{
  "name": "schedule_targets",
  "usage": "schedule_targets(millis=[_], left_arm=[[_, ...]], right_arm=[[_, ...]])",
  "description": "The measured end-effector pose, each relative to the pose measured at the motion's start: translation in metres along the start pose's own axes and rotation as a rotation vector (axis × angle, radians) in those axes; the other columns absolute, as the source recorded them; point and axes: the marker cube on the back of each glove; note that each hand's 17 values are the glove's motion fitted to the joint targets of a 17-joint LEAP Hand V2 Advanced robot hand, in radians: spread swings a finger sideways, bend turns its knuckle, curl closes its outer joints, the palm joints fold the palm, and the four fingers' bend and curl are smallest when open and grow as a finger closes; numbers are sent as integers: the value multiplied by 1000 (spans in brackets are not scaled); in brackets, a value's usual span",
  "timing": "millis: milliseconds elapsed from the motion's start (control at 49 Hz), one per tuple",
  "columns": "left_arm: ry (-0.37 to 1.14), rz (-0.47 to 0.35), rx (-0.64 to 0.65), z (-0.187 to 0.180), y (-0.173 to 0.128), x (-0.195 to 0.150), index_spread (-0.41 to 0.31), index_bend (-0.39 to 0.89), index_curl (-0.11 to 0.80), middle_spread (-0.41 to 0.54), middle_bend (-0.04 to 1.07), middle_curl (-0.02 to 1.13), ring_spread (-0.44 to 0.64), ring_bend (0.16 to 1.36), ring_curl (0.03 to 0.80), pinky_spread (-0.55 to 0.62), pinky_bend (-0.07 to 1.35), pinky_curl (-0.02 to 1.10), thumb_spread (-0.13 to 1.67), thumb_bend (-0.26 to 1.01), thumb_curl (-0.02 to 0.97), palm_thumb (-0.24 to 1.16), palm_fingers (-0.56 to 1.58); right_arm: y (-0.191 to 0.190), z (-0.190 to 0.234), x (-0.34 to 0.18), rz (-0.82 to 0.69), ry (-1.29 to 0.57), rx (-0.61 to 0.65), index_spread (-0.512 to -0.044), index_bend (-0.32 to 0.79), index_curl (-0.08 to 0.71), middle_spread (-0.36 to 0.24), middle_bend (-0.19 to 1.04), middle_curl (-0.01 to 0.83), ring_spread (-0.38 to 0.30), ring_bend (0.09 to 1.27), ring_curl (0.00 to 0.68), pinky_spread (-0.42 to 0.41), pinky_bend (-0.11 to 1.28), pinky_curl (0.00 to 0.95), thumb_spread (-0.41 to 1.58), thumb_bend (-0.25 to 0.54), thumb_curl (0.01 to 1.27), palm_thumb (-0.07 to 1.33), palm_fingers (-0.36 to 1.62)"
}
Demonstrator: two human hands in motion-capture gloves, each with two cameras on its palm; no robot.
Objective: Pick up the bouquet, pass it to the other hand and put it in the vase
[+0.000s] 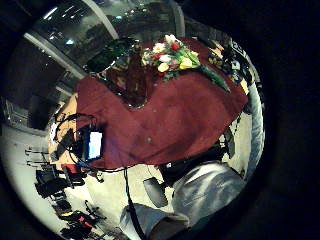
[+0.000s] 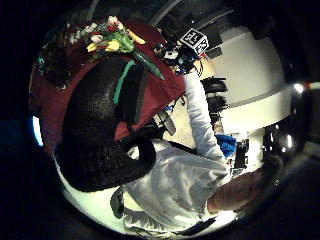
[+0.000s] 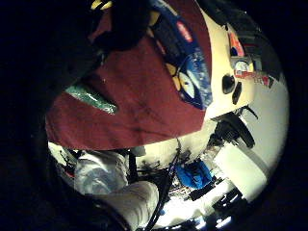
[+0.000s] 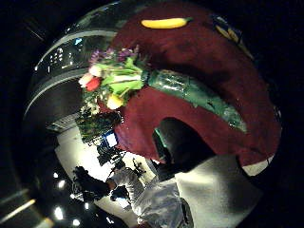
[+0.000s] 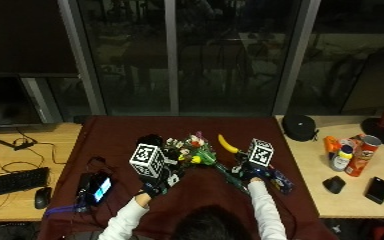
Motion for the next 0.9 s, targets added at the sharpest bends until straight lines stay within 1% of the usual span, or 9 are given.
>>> schedule_targets(millis=[122,225,347,408,510,633,735,857,898], left_arm=[[4,8,-12,3,-2,2,-67,148,325,163,188,321,303,510,274,375,224,315,1244,-15,283,274,260],[0,8,-18,3,-3,1,-67,149,323,161,189,327,303,510,275,375,221,319,1244,-15,285,274,261],[6,1,-29,7,-3,-3,-64,150,322,159,188,333,302,510,276,376,219,323,1244,-15,286,273,261],[0,-6,-35,7,-2,-5,-67,150,322,159,187,334,302,510,276,376,218,325,1244,-15,287,273,260],[-14,-21,-59,8,0,-8,-66,198,340,154,183,334,302,486,269,375,193,320,1244,-15,288,273,291],[-14,-24,-59,7,1,-8,-67,194,356,151,178,334,303,470,266,375,183,316,1244,-15,289,273,302],[-7,-27,-62,8,1,-8,-67,190,366,150,175,333,303,462,266,374,181,313,1246,-15,289,274,306],[-10,-29,-73,11,1,-10,-68,183,373,142,181,336,304,455,266,374,179,308,1248,-14,290,276,311],[-8,-29,-78,13,1,-10,-68,182,374,140,180,336,304,453,266,374,180,307,1250,-13,290,278,311]], right_arm=[[-7,27,5,3,-24,-33,-147,27,24,-24,348,442,-103,764,408,33,786,389,1018,-19,341,461,590],[29,32,-11,-40,-40,-41,-150,38,30,-43,360,453,-118,767,414,1,795,388,1011,-20,351,479,609],[15,49,-9,36,-3,21,-154,56,47,-62,362,459,-127,760,417,-23,783,383,1013,-23,358,495,635],[7,59,-9,52,-8,15,-155,61,54,-67,368,463,-135,754,418,-41,775,381,1017,-8,368,530,661],[40,52,-22,62,-1,20,-159,51,60,-79,376,465,-146,752,412,-79,765,372,1026,-3,385,584,743],[39,56,-23,114,49,38,-161,51,69,-82,364,467,-150,744,420,-111,764,379,1030,-9,400,627,767],[22,65,-21,135,106,50,-163,67,83,-77,355,468,-160,725,421,-132,745,379,1026,-8,412,673,796],[42,63,-32,136,136,45,-173,106,110,-84,327,463,-163,678,414,-164,732,376,1019,5,428,757,858],[41,63,-29,157,145,60,-186,133,130,-94,296,455,-175,699,421,-179,698,367,1012,3,424,781,922]])
